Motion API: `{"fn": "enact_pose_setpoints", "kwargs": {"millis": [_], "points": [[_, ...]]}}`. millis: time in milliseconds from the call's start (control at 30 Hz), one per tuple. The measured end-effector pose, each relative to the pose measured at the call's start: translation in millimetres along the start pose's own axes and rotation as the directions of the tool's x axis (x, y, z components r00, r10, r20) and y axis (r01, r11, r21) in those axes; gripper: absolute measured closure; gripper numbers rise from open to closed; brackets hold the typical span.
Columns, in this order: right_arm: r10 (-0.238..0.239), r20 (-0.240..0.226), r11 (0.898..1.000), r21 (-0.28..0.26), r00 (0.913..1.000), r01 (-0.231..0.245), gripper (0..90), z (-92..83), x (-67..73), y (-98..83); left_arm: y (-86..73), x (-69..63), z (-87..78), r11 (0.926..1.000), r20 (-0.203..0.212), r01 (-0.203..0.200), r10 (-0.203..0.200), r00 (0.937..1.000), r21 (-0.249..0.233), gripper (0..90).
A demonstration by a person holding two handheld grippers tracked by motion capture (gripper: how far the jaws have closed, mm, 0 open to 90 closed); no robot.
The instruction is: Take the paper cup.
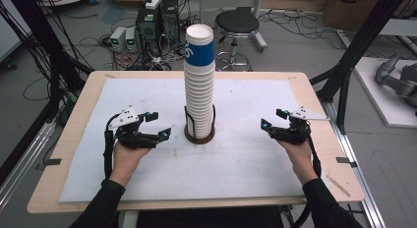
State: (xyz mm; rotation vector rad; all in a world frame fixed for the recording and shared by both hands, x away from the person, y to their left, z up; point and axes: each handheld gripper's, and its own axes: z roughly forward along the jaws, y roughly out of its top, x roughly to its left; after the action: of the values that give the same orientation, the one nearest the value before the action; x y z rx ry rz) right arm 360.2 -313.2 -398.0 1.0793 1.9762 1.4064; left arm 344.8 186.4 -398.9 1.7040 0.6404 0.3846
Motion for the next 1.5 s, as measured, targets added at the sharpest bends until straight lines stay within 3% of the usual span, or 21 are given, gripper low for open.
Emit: {"fn": "enact_pose_setpoints", "kwargs": {"millis": [633,1100,1200,1500], "points": [[-0.004,-0.01,1.0,0.02,0.9999,0.004,19.4,3.5,-0.2,-0.1,4.4,-2.2,-2.0,0.9995,0.022,0.024,-0.024,0.9995,-0.021,16.2],[0.001,-0.018,1.0,0.022,0.9998,0.0,19.4,3.8,0.7,0.2,32.9,-11.5,-0.3,0.9986,0.048,-0.006,0.008,0.9988,-0.053,10.6],[0.002,-0.018,1.0,0.024,0.9998,-0.001,19.4,3.8,0.4,0.1,39.6,-11.4,0.7,0.9981,0.055,0.006,-0.003,0.9985,-0.062,9.4],[0.001,-0.017,1.0,0.027,0.9999,0.0,19.4,4.5,0.7,-0.2,67.7,-10.8,10.1,0.9957,0.068,-0.008,0.015,0.9976,-0.092,7.4]]}}
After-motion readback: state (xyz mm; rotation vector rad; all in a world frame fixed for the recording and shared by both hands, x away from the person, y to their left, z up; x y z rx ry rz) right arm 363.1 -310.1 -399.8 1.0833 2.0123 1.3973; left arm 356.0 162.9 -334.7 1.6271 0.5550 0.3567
